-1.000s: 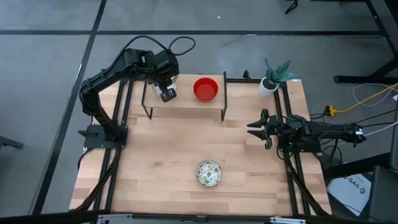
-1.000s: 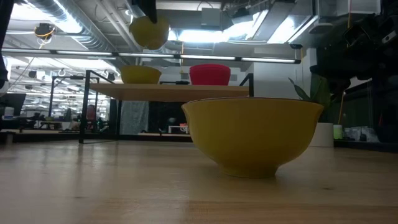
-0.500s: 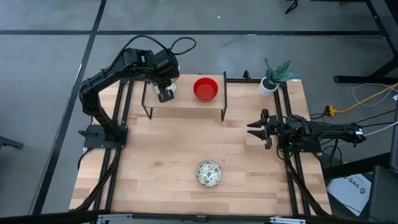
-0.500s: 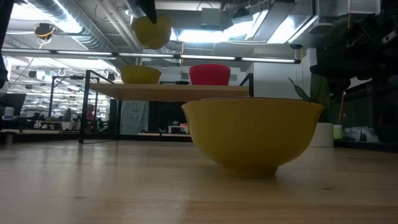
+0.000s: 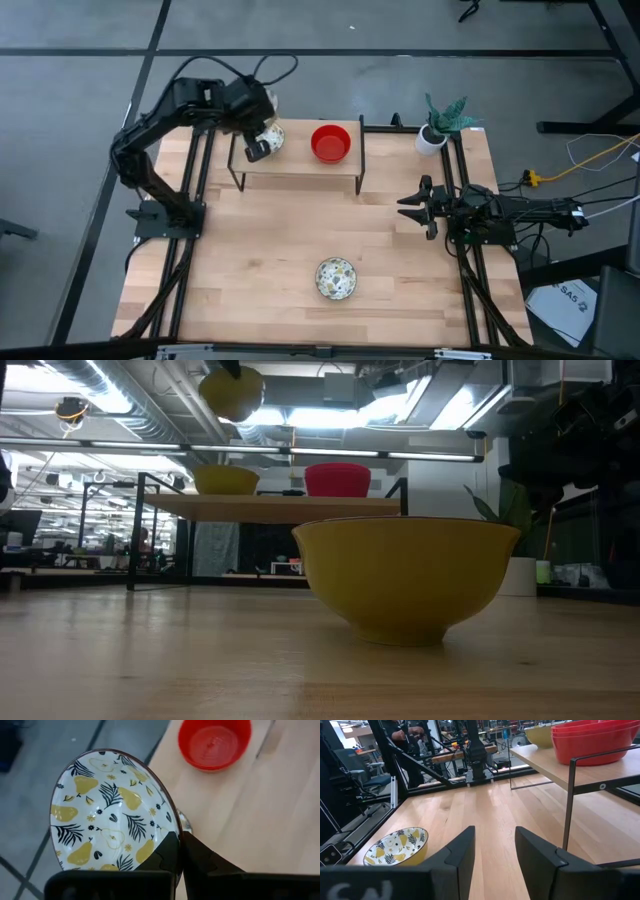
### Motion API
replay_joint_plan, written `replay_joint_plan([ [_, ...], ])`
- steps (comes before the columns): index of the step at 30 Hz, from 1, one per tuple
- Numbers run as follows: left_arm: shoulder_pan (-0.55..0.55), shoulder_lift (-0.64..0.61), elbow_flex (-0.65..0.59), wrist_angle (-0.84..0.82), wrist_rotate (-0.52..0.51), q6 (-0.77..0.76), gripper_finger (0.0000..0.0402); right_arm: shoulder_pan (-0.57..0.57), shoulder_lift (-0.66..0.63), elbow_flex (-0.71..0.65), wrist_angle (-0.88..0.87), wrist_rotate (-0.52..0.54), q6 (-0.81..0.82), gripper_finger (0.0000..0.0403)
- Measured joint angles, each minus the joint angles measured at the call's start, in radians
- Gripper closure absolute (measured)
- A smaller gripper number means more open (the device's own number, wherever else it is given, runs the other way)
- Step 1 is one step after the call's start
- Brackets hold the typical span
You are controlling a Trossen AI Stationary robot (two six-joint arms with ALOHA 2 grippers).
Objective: Pick & Place Mini bowls
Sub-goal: Stack the top white patterned bowl on the white patterned bowl on the shelf
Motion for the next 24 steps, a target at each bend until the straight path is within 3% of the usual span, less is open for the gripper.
replay_joint_plan([
  [11, -0.121, -0.103, -0.247, -0.003, -0.079, -0.148, 0.0398, 0.0, 0.0, 0.0, 0.0, 0.0, 0.0, 0.0263],
  [16, -0.132, -0.111, -0.26, 0.006, -0.184, -0.166, 0.0398, 0.0, 0.0, 0.0, 0.0, 0.0, 0.0, 0.0263],
  [24, -0.132, -0.103, -0.26, 0.009, -0.213, -0.158, 0.0398, 0.0, 0.0, 0.0, 0.0, 0.0, 0.0, 0.0263],
])
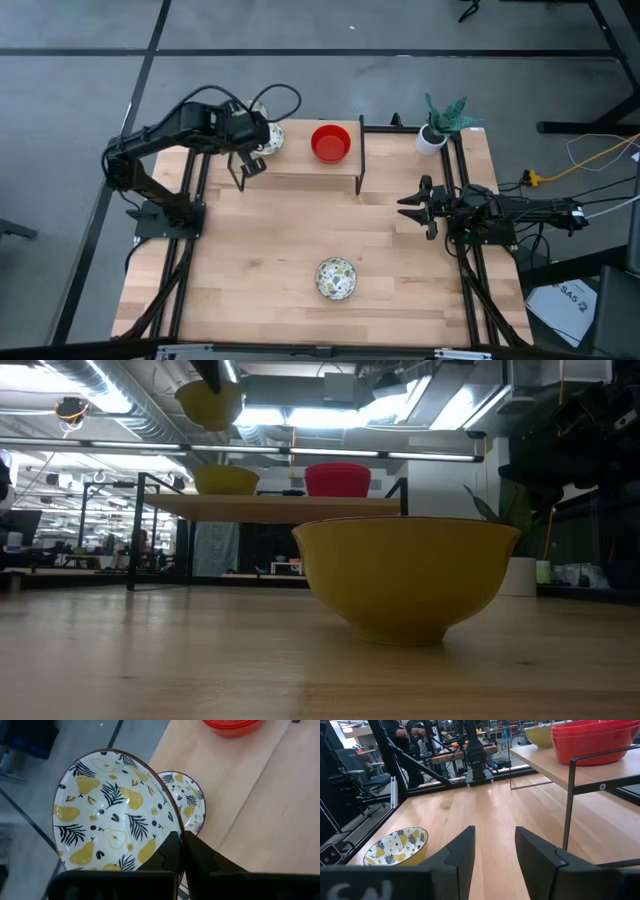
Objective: Pick & Place Mini bowls
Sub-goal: Stack the top white patterned bowl on the white patterned bowl on the shelf
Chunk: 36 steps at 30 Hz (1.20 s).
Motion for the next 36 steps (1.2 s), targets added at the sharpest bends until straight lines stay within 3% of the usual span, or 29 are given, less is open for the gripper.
replay_joint_plan([
  [7, 0.001, -0.001, 0.0, 0.001, -0.034, 0.011, 0.0398, 0.0, 0.0, 0.0, 0.0, 0.0, 0.0, 0.0263],
  [16, 0.04, 0.047, 0.0, 0.046, -0.03, 0.148, 0.0398, 0.0, 0.0, 0.0, 0.0, 0.0, 0.0, 0.0263],
  [23, 0.083, 0.08, 0.0, 0.054, 0.055, 0.225, 0.0398, 0.0, 0.0, 0.0, 0.0, 0.0, 0.0, 0.0263],
  [36, 0.088, 0.091, 0.0, 0.076, 0.085, 0.368, 0.0398, 0.0, 0.0, 0.0, 0.0, 0.0, 0.0, 0.0263],
])
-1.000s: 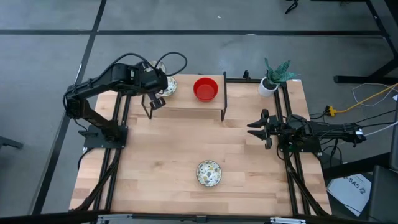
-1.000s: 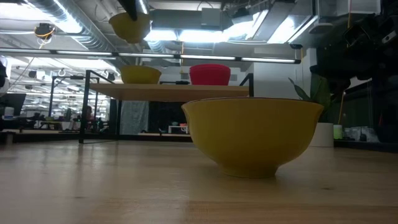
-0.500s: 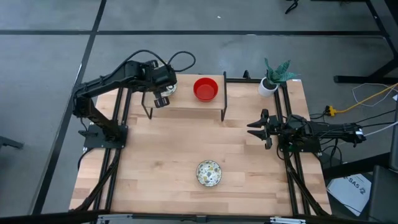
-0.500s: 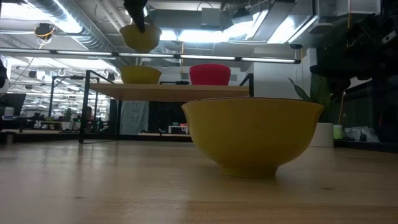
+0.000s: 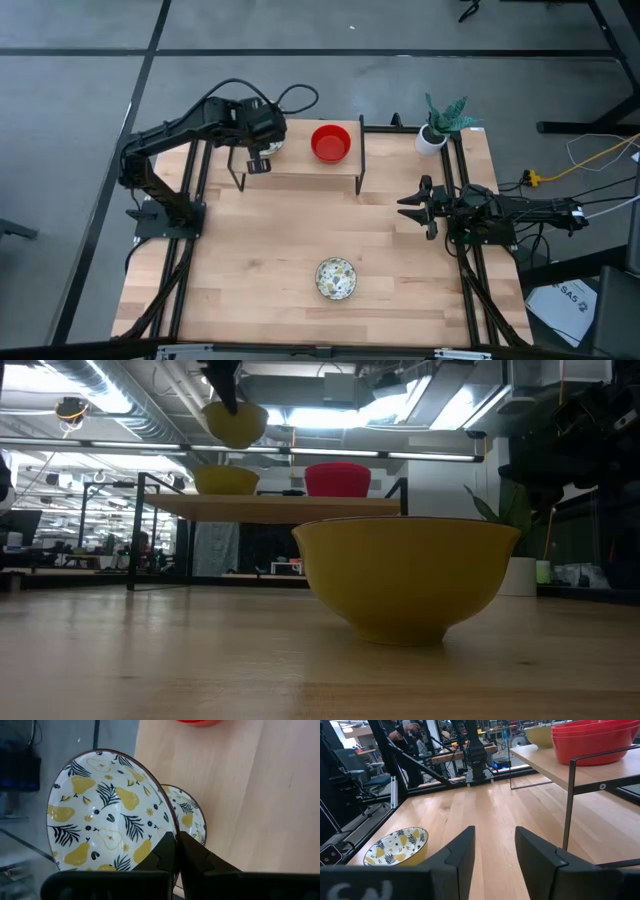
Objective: Pick & Place Mini bowls
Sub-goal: Stack the top white patterned bowl on the white patterned bowl on the shelf
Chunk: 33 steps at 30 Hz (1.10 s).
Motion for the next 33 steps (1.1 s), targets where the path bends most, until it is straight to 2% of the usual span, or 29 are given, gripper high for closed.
replay_joint_plan([
  [13, 0.013, 0.063, 0.0, -0.045, 0.008, 0.06, 0.0398, 0.0, 0.0, 0.0, 0.0, 0.0, 0.0, 0.0263],
  [17, 0.038, 0.062, 0.0, -0.045, 0.054, 0.044, 0.0398, 0.0, 0.0, 0.0, 0.0, 0.0, 0.0, 0.0263],
  [25, 0.045, 0.065, -0.002, -0.041, 0.069, 0.011, 0.0398, 0.0, 0.0, 0.0, 0.0, 0.0, 0.0, 0.0263],
  [28, 0.049, 0.065, -0.032, -0.024, 0.104, -0.031, 0.0398, 0.0, 0.0, 0.0, 0.0, 0.0, 0.0, 0.0263],
  [33, 0.042, 0.065, -0.123, -0.008, 0.09, -0.093, 0.0398, 0.0, 0.0, 0.0, 0.0, 0.0, 0.0, 0.0263],
])
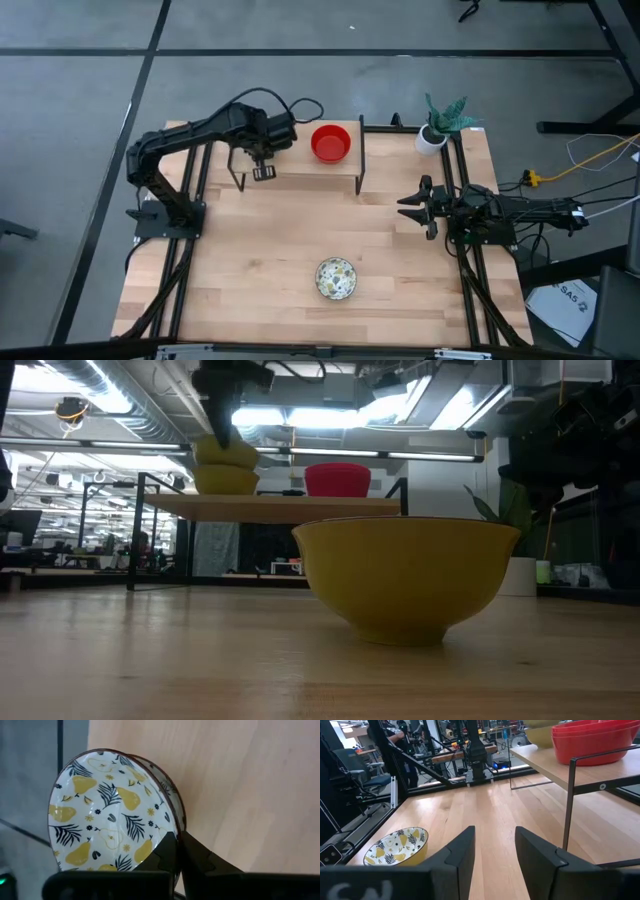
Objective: Pick & Place Mini bowls
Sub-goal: Stack the top white patterned bowl on the white patterned bowl on the shelf
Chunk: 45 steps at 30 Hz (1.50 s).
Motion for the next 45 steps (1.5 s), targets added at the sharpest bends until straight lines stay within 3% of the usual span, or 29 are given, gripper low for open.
replay_joint_plan([
  [6, -0.005, -0.008, -0.024, 0.039, -0.046, -0.039, 0.0398, 0.0, 0.0, 0.0, 0.0, 0.0, 0.0, 0.0263],
  [21, 0.03, -0.007, -0.024, 0.082, -0.031, -0.225, 0.0395, 0.0, 0.0, 0.0, 0.0, 0.0, 0.0, 0.0263],
  [31, 0.038, 0.011, -0.034, 0.131, 0.012, -0.19, 0.0394, 0.0, 0.0, 0.0, 0.0, 0.0, 0.0, 0.0263],
  [45, 0.057, 0.015, -0.034, 0.058, 0.025, -0.195, 0.0391, 0.0, 0.0, 0.0, 0.0, 0.0, 0.0, 0.0263],
])
